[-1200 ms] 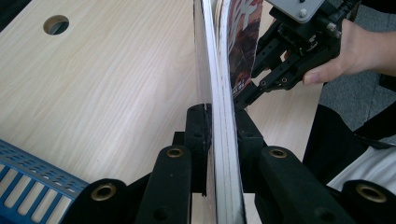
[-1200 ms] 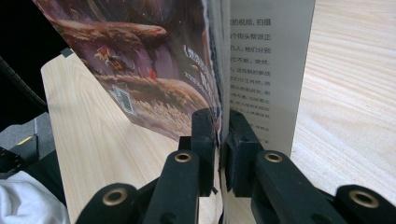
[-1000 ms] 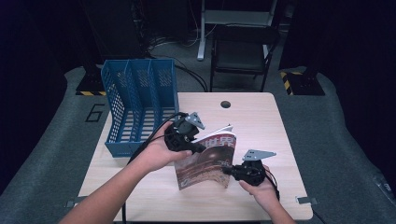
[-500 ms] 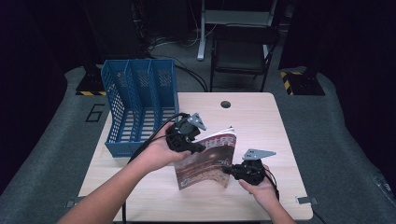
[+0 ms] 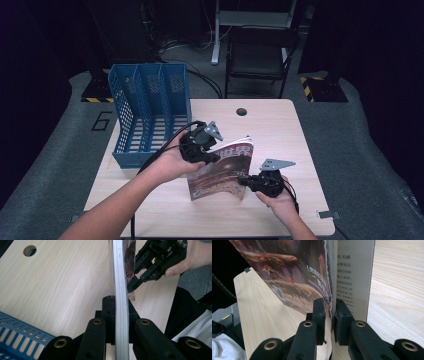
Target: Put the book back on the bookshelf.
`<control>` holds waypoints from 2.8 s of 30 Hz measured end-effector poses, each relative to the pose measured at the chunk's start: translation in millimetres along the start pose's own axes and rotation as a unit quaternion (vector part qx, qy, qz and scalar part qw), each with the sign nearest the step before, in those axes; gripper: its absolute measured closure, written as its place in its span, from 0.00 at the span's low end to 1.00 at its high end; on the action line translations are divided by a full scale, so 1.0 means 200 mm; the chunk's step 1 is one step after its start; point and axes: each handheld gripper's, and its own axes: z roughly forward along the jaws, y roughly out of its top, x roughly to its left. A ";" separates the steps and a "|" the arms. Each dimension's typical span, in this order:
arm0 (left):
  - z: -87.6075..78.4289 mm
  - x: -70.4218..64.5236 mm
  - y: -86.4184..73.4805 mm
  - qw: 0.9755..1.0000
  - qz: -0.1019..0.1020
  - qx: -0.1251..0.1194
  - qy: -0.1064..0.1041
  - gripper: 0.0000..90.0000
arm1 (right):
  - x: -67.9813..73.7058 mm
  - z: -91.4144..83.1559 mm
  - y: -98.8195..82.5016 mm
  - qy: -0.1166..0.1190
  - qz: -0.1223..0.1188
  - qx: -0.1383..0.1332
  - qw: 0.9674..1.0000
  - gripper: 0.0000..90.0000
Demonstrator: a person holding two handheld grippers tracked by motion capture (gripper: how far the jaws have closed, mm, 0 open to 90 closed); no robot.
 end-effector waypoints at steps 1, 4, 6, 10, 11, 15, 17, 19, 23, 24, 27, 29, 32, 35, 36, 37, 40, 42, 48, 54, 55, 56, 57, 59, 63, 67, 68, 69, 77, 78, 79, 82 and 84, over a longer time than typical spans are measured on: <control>0.00 0.00 0.00 1.000 0.003 0.001 0.001 0.94 | 0.00 0.00 0.00 0.000 0.000 0.000 1.000 0.90; 0.00 0.00 0.01 1.000 0.003 0.001 0.008 0.94 | 0.00 0.00 0.00 0.000 0.001 0.000 1.000 0.90; 0.00 0.00 0.01 1.000 0.004 0.006 0.003 0.94 | 0.00 0.00 -0.01 0.004 0.004 0.000 1.000 0.92; -0.01 -0.01 0.02 1.000 0.015 0.010 0.009 0.94 | 0.00 0.00 0.00 0.007 -0.003 0.001 1.000 0.94; -0.01 -0.02 0.02 1.000 0.016 0.011 0.008 0.94 | 0.00 0.00 0.00 0.008 -0.007 -0.002 1.000 0.95; -0.03 -0.01 0.04 1.000 0.021 0.019 0.005 0.94 | 0.01 0.00 0.01 0.011 -0.013 -0.002 1.000 0.96; -0.03 -0.01 0.05 0.999 0.025 0.023 0.015 0.94 | 0.01 -0.01 0.01 0.013 -0.010 -0.002 1.000 0.97; -0.04 -0.02 0.06 0.999 0.027 0.024 0.016 0.94 | 0.01 -0.01 0.02 0.007 -0.017 -0.009 1.000 0.97; -0.06 -0.02 0.07 0.999 0.031 0.027 0.020 0.94 | 0.01 -0.02 0.02 0.009 -0.014 -0.014 1.000 0.97; -0.06 -0.03 0.07 0.999 0.032 0.025 0.023 0.94 | 0.01 -0.02 0.02 0.011 -0.018 -0.017 1.000 0.96; -0.07 -0.03 0.09 0.999 0.032 0.018 0.032 0.94 | 0.01 -0.04 0.03 0.006 -0.005 -0.026 1.000 0.93; -0.10 -0.02 0.11 0.999 0.030 0.013 0.035 0.94 | 0.00 -0.05 0.03 0.000 -0.003 -0.036 0.999 0.87; -0.13 -0.01 0.13 0.999 0.030 0.012 0.030 0.94 | -0.02 -0.07 0.02 -0.025 0.011 -0.039 0.999 0.76; -0.17 -0.01 0.15 0.999 0.027 0.008 0.038 0.94 | -0.04 -0.07 0.01 -0.032 0.017 -0.038 0.999 0.72; -0.18 -0.01 0.16 0.999 0.029 0.008 0.045 0.94 | -0.04 -0.07 0.01 -0.032 0.017 -0.038 0.999 0.72; -0.20 -0.01 0.16 0.999 0.029 0.008 0.042 0.94 | -0.04 -0.07 0.01 -0.035 0.020 -0.037 0.998 0.70; -0.23 0.01 0.18 0.999 0.021 0.001 0.045 0.94 | -0.04 -0.07 0.00 -0.040 0.014 -0.035 0.999 0.67; -0.26 0.02 0.18 0.999 0.016 -0.005 0.049 0.94 | -0.04 -0.07 0.00 -0.051 0.013 -0.030 0.998 0.64; -0.34 0.04 0.21 0.998 0.008 -0.009 0.062 0.94 | -0.05 -0.07 0.00 -0.062 0.019 -0.030 0.997 0.62; -0.39 0.05 0.23 0.998 0.004 -0.012 0.063 0.94 | -0.05 -0.06 -0.01 -0.060 0.008 -0.021 0.998 0.62; -0.39 0.05 0.23 0.998 0.004 -0.012 0.063 0.94 | -0.05 -0.06 -0.01 -0.060 0.008 -0.021 0.998 0.62; -0.41 0.05 0.24 0.998 0.003 -0.009 0.067 0.94 | -0.05 -0.05 -0.01 -0.066 0.009 -0.017 0.998 0.62; -0.41 0.05 0.25 0.998 0.004 -0.011 0.069 0.94 | -0.05 -0.05 -0.01 -0.063 0.009 -0.018 0.998 0.62; -0.42 0.05 0.26 0.998 0.003 -0.011 0.068 0.94 | -0.05 -0.05 -0.02 -0.066 0.009 -0.012 0.998 0.62; -0.44 0.05 0.26 0.998 -0.003 -0.016 0.066 0.94 | -0.05 -0.04 -0.02 -0.066 0.009 -0.013 0.998 0.63; -0.42 0.05 0.26 0.998 -0.006 -0.008 0.065 0.94 | -0.05 -0.03 -0.03 -0.058 0.010 -0.004 0.998 0.63; -0.42 0.05 0.26 0.998 -0.006 -0.008 0.065 0.94 | -0.05 -0.03 -0.03 -0.063 0.011 -0.006 0.998 0.63; -0.40 0.06 0.26 0.998 -0.007 -0.001 0.065 0.94 | -0.05 -0.03 -0.03 -0.059 0.014 -0.008 0.998 0.63; -0.38 0.05 0.24 0.998 -0.011 0.004 0.063 0.94 | -0.06 -0.05 -0.03 -0.061 0.018 -0.014 0.998 0.64; -0.38 0.05 0.24 0.998 -0.011 0.004 0.063 0.94 | -0.06 -0.05 -0.03 -0.060 0.017 -0.013 0.998 0.64; -0.38 0.05 0.24 0.998 -0.016 0.004 0.063 0.94 | -0.06 -0.05 -0.03 -0.060 0.017 -0.013 0.998 0.64; -0.39 0.07 0.23 0.998 -0.024 0.000 0.057 0.94 | -0.06 -0.05 -0.03 -0.053 0.016 -0.009 0.998 0.64; -0.40 0.07 0.23 0.998 -0.027 0.000 0.058 0.94 | -0.05 -0.05 -0.03 -0.053 0.022 -0.009 0.998 0.64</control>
